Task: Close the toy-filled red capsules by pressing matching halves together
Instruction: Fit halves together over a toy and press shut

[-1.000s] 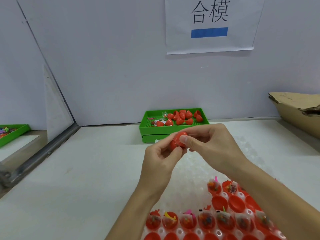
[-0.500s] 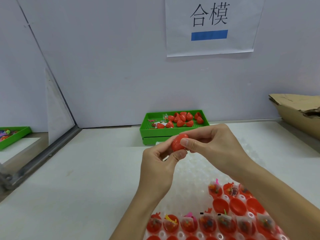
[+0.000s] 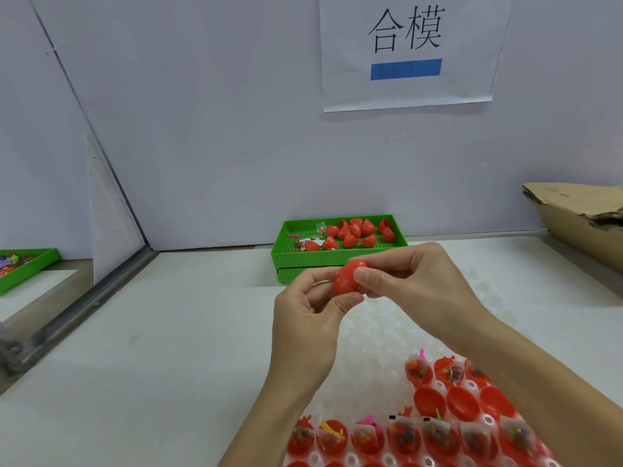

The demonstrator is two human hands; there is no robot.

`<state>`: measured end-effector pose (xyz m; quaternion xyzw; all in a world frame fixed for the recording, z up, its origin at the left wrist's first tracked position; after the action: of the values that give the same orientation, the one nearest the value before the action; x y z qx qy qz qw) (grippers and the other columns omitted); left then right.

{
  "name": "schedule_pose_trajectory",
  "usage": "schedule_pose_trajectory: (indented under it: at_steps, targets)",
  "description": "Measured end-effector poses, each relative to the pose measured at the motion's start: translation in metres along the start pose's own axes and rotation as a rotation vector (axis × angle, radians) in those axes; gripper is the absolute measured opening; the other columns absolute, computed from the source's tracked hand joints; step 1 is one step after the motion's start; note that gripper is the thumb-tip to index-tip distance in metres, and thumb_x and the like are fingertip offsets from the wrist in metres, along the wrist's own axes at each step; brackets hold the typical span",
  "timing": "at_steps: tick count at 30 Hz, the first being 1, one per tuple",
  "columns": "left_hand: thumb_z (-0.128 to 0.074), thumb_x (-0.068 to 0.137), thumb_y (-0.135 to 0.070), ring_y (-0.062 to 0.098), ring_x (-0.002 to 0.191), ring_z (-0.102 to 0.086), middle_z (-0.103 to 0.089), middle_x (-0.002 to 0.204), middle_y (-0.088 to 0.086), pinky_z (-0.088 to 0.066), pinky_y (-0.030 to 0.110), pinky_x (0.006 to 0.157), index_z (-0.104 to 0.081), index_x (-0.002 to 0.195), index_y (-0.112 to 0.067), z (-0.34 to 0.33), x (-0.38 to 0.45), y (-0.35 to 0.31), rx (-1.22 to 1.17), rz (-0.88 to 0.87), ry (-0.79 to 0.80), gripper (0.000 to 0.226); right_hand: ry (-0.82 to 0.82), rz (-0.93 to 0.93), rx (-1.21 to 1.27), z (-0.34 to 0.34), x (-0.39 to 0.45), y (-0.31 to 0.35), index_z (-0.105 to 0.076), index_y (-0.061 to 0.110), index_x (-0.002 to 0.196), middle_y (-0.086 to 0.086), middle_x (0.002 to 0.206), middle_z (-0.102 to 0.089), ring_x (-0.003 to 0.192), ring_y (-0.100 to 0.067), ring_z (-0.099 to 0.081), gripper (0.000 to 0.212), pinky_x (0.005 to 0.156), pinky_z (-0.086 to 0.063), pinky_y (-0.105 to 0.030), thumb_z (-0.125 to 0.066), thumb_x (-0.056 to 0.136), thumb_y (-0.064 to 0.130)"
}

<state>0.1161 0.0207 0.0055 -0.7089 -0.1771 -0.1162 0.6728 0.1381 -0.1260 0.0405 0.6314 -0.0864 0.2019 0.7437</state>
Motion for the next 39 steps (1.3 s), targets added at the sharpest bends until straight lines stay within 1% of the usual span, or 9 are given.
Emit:
schedule_pose_trajectory:
  at_steps: [7,11,16,22,27,31,35,37,39]
  targets:
    - [-0.075,0.080,0.000,0.006,0.082,-0.074,-0.077,0.083,-0.011,-0.054,0.013,0.072,-0.070,0.093,-0.024,-0.001,-0.001,-0.002,0.042,-0.012,-0.046,0.028,0.037,-0.015,-0.022,0.002,0.000,0.001,-0.077,0.033,0.088,0.015,0.077,-0.077,0.071,-0.004,-0.073,0.015,0.061,-0.054,-0.011,-0.079,0.079,0.021]
    - [-0.078,0.078,0.000,0.007,0.081,-0.074,-0.077,0.082,-0.010,-0.054,0.013,0.071,-0.071,0.092,-0.022,0.000,-0.001,-0.003,0.058,-0.012,-0.065,0.027,0.019,-0.030,0.029,0.000,0.000,0.000,-0.078,0.028,0.088,0.012,0.076,-0.077,0.068,-0.003,-0.073,0.016,0.061,-0.054,-0.011,-0.078,0.081,0.013]
    - [-0.078,0.074,0.009,0.006,0.077,-0.074,-0.077,0.079,-0.011,-0.054,0.012,0.069,-0.072,0.088,-0.020,-0.001,-0.002,-0.005,0.087,-0.012,-0.060,0.033,0.019,-0.038,0.008,0.001,0.000,0.001,-0.076,0.029,0.085,0.015,0.072,-0.076,0.066,-0.002,-0.072,0.022,0.059,-0.053,-0.010,-0.076,0.082,0.008]
    - [-0.073,0.076,0.014,0.009,0.079,-0.075,-0.078,0.083,-0.007,-0.055,0.012,0.068,-0.073,0.093,-0.020,-0.002,-0.003,-0.003,0.100,-0.017,-0.077,0.038,0.019,-0.038,-0.014,0.001,0.000,0.001,-0.076,0.031,0.083,0.016,0.070,-0.075,0.064,-0.001,-0.071,0.025,0.058,-0.052,-0.010,-0.077,0.081,0.007]
    - [-0.072,0.080,0.010,0.004,0.080,-0.073,-0.077,0.084,-0.014,-0.054,0.011,0.068,-0.073,0.093,-0.030,-0.003,-0.003,-0.003,0.163,-0.046,-0.074,0.043,0.038,-0.049,-0.036,0.002,0.000,0.002,-0.075,0.034,0.080,0.011,0.069,-0.076,0.064,-0.006,-0.072,0.024,0.058,-0.053,-0.011,-0.077,0.082,0.010]
    - [-0.073,0.082,0.006,0.002,0.081,-0.072,-0.076,0.085,-0.017,-0.054,0.011,0.069,-0.070,0.092,-0.034,-0.002,-0.003,-0.003,0.208,-0.071,-0.086,0.041,0.046,-0.076,-0.016,0.004,0.001,-0.001,-0.077,0.031,0.083,0.007,0.072,-0.077,0.067,-0.009,-0.074,0.017,0.060,-0.055,-0.013,-0.078,0.081,0.014]
    - [-0.073,0.084,0.001,0.005,0.084,-0.071,-0.075,0.086,-0.015,-0.057,0.019,0.075,-0.069,0.093,-0.035,0.000,-0.003,0.001,0.287,-0.120,-0.095,0.038,0.080,-0.093,-0.026,0.004,0.001,-0.003,-0.079,0.027,0.085,0.002,0.073,-0.077,0.068,-0.013,-0.075,0.010,0.062,-0.057,-0.016,-0.078,0.082,0.017]
    - [-0.072,0.085,0.001,0.005,0.084,-0.071,-0.075,0.087,-0.015,-0.056,0.018,0.075,-0.071,0.095,-0.035,0.001,-0.004,0.003,0.323,-0.144,-0.090,0.038,0.093,-0.094,-0.031,0.005,0.001,-0.003,-0.080,0.031,0.080,0.000,0.071,-0.077,0.068,-0.014,-0.075,0.016,0.063,-0.057,-0.017,-0.077,0.083,0.015]
    - [-0.071,0.087,0.001,0.001,0.086,-0.070,-0.075,0.087,-0.020,-0.055,0.014,0.077,-0.074,0.104,-0.032,0.000,-0.004,0.005,0.357,-0.156,-0.062,0.037,0.104,-0.103,-0.040,0.006,0.001,-0.003,-0.080,0.034,0.074,0.000,0.072,-0.077,0.068,-0.015,-0.075,0.022,0.063,-0.058,-0.018,-0.077,0.084,0.013]
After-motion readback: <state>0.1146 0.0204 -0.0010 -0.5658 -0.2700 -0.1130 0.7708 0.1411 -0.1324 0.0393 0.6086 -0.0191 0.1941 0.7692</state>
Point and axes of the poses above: each hand's wrist, its own x-axis towards the middle knuckle, its own z-axis out of the back of the hand, y = z × x, the point moved 1 cm from there along x, towards the middle knuckle
